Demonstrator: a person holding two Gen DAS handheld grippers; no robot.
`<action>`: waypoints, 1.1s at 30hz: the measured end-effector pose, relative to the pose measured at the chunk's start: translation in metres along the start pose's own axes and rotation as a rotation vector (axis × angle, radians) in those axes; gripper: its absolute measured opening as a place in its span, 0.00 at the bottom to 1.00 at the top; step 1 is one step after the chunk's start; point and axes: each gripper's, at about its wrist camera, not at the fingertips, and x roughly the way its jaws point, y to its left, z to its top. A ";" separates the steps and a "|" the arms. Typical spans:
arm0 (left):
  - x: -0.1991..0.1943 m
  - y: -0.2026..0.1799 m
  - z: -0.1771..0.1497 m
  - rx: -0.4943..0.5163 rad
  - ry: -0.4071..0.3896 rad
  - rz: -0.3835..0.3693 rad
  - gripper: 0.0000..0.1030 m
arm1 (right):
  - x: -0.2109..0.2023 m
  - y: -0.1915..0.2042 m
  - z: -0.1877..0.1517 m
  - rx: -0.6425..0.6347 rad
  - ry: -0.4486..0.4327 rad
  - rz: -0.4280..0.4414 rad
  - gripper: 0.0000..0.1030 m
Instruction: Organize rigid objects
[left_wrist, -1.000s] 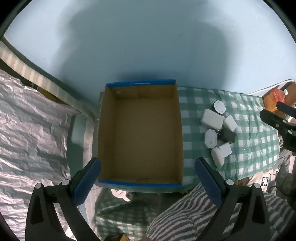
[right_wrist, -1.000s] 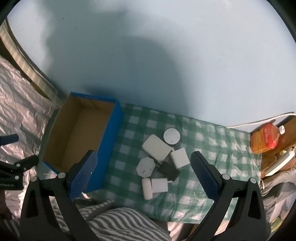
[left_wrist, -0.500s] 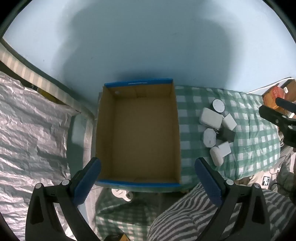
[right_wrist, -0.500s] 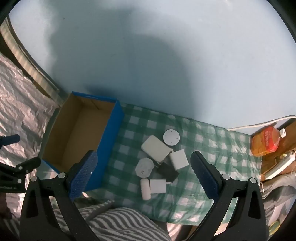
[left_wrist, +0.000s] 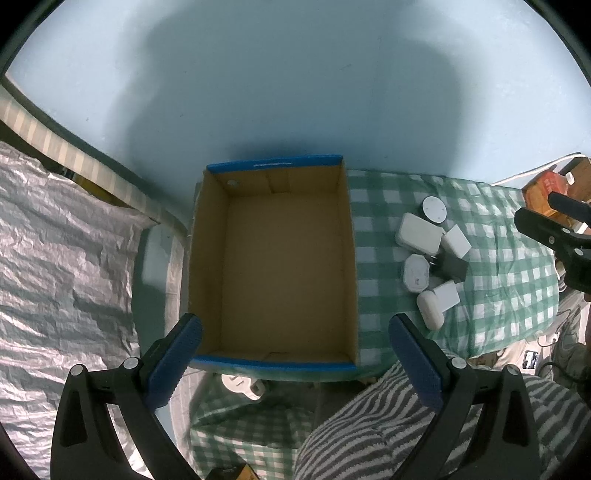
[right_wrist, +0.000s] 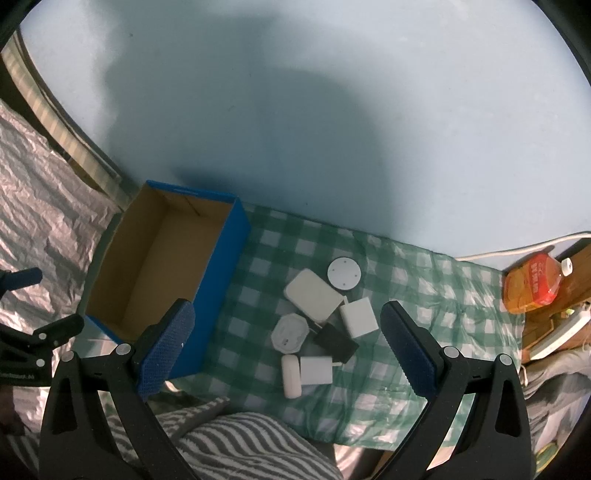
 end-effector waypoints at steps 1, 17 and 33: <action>0.000 0.000 0.000 0.000 0.001 0.000 0.99 | 0.000 0.001 0.000 0.001 0.000 0.000 0.98; 0.000 -0.001 0.000 -0.002 0.001 0.001 0.99 | -0.001 0.001 -0.002 -0.006 -0.001 0.007 0.98; 0.000 -0.002 0.000 -0.004 0.002 0.002 0.99 | 0.000 0.001 -0.001 -0.007 -0.001 0.008 0.98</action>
